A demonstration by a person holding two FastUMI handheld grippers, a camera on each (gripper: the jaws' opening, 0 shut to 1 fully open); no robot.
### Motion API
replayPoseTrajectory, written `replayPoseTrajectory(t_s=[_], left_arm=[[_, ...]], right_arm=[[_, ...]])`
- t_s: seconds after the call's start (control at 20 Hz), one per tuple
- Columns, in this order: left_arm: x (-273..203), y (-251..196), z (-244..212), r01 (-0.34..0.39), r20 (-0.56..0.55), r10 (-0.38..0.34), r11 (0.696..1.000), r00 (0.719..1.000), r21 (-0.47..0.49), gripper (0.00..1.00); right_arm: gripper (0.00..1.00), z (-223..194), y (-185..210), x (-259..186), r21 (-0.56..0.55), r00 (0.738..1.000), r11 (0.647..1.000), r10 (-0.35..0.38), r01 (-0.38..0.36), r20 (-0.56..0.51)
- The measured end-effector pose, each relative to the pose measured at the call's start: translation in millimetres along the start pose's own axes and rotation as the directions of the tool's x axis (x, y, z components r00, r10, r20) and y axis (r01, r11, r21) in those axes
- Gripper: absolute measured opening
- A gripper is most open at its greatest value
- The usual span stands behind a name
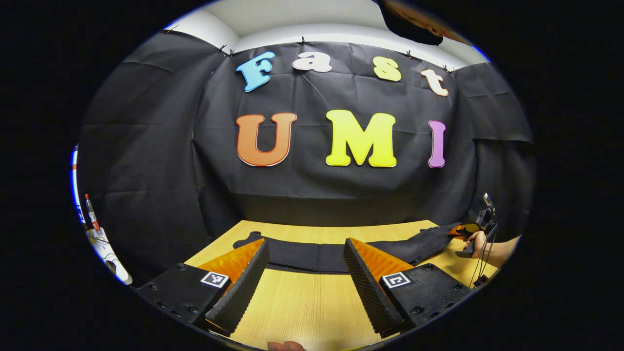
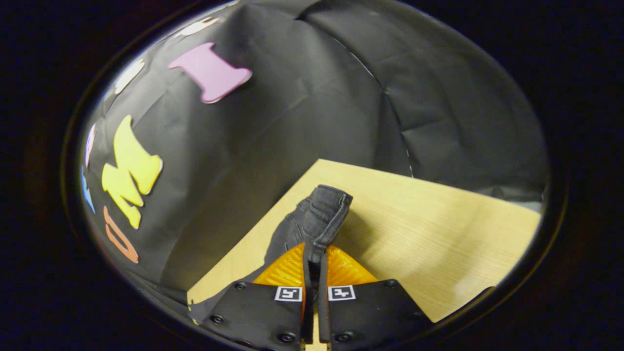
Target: Grasp the waist and the cuffs of the jeans and fold them to make the two legs overlap; first hold the waist and fold one-third of the jeans toward the cuffs, then hold the cuffs and fold the remaining one-third in the same direction to finish folding.
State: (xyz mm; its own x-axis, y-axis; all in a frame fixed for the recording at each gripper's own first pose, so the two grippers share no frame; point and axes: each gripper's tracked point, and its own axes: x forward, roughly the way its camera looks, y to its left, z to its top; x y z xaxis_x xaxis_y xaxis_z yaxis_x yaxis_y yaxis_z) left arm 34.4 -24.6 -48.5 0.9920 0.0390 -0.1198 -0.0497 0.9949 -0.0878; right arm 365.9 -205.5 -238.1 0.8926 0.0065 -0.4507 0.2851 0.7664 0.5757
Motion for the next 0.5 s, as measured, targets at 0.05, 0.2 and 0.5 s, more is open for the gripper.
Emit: replayPoseTrajectory(t_s=[0.05, 0.2, 0.5], left_arm=[[-3.0, 4.9, -0.3, -0.005, -0.001, 0.005, 1.0, 1.0, -0.003, 0.98], [-10.5, 22.8, -0.3, -0.023, 0.0, 0.023, 1.0, 1.0, -0.021, 0.98], [-35.2, 68.0, -2.8, -0.079, -0.012, 0.078, 0.996, 0.997, -0.047, 0.98]], right_arm=[[0.05, 4.1, 17.4, -9.3, -0.058, 1.0, 0.998, 0.013, -0.011, 0.025], [0.05, 6.8, 83.1, -39.1, -0.235, 0.992, 0.969, 0.093, -0.07, 0.085], [0.04, -44.7, 230.3, -77.8, -0.469, 0.956, 0.858, 0.282, -0.212, 0.084]])
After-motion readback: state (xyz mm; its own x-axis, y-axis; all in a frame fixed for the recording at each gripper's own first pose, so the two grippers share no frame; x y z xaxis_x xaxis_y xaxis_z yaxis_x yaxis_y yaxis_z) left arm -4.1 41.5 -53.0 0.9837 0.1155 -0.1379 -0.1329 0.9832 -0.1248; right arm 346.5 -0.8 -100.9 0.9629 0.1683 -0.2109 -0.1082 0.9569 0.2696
